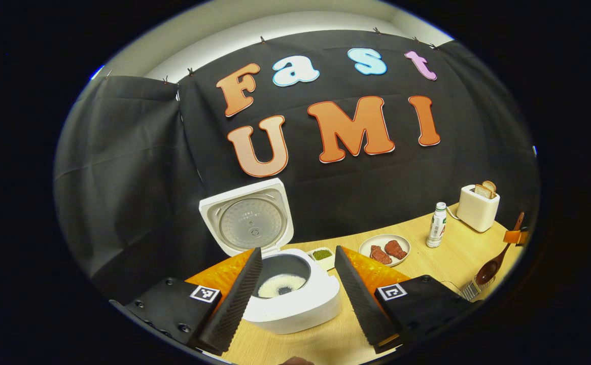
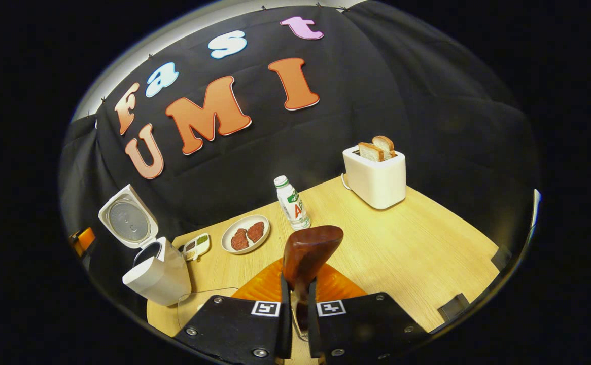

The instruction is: Close the left gripper, press the button to open the rice cooker; take a wooden spoon from the chopstick holder with the right hand, scoop a spoonful of rice and pour it into the rice cooker, then put the wooden spoon back into the chopstick holder.

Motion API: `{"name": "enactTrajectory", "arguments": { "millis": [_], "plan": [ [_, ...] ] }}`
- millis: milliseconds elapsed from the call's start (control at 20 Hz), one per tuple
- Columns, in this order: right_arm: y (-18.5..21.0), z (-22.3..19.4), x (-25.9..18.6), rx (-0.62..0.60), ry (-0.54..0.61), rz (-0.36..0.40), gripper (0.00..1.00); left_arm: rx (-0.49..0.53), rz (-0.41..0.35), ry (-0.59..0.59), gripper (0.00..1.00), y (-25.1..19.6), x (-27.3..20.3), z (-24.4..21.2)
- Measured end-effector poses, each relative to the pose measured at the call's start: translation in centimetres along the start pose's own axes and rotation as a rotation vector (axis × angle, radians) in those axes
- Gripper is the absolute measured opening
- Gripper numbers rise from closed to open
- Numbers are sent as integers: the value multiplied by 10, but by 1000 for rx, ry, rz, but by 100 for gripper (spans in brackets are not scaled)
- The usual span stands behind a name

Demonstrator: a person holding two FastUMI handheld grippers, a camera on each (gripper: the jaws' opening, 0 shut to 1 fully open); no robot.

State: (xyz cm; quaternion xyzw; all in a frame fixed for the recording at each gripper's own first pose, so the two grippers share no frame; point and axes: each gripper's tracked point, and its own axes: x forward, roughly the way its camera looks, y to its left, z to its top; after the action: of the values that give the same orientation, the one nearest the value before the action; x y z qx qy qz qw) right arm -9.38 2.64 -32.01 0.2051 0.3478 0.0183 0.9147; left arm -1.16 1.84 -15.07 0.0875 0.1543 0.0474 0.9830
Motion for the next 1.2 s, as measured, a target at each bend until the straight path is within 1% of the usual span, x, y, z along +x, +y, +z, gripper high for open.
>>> {"name": "enactTrajectory", "arguments": {
  "millis": [100,200,300,350,400,450,550,700,750,800,850,900,950,1000,1050,1150,1200],
  "plan": [
    [-5,-9,3,27,14,8,12,-4,6,0,93,1,-2,3],
    [-8,-18,6,54,22,33,15,0,20,-3,93,3,-2,5],
    [-15,-27,12,80,35,36,18,-3,30,1,93,5,-4,4],
    [-18,-31,15,97,41,37,19,-8,33,5,97,4,-3,2],
    [-21,-35,16,115,55,41,20,-12,35,11,97,4,-2,1],
    [-23,-39,17,129,66,45,22,-15,38,14,93,5,-3,-1],
    [-25,-38,19,149,57,41,25,-28,39,24,93,3,-5,-5],
    [-31,-33,18,146,54,31,28,-43,45,28,93,5,-5,-7],
    [-35,-33,19,137,62,24,36,-47,47,28,97,6,-4,-8],
    [-37,-34,18,128,69,20,42,-50,50,26,93,6,-3,-8],
    [-40,-32,19,122,67,11,61,-56,51,25,93,7,-3,-8],
    [-42,-31,18,116,68,-1,69,-61,51,24,93,7,-2,-8],
    [-46,-32,17,110,72,-14,83,-65,51,23,93,6,-1,-8],
    [-50,-34,17,102,78,-32,87,-66,49,21,93,7,-1,-7],
    [-54,-33,16,94,78,-46,94,-68,50,20,93,7,1,-7],
    [-59,-29,12,73,69,-74,95,-78,53,15,93,12,4,-7],
    [-61,-24,7,63,58,-87,95,-86,60,10,97,17,7,-4]
  ]
}}
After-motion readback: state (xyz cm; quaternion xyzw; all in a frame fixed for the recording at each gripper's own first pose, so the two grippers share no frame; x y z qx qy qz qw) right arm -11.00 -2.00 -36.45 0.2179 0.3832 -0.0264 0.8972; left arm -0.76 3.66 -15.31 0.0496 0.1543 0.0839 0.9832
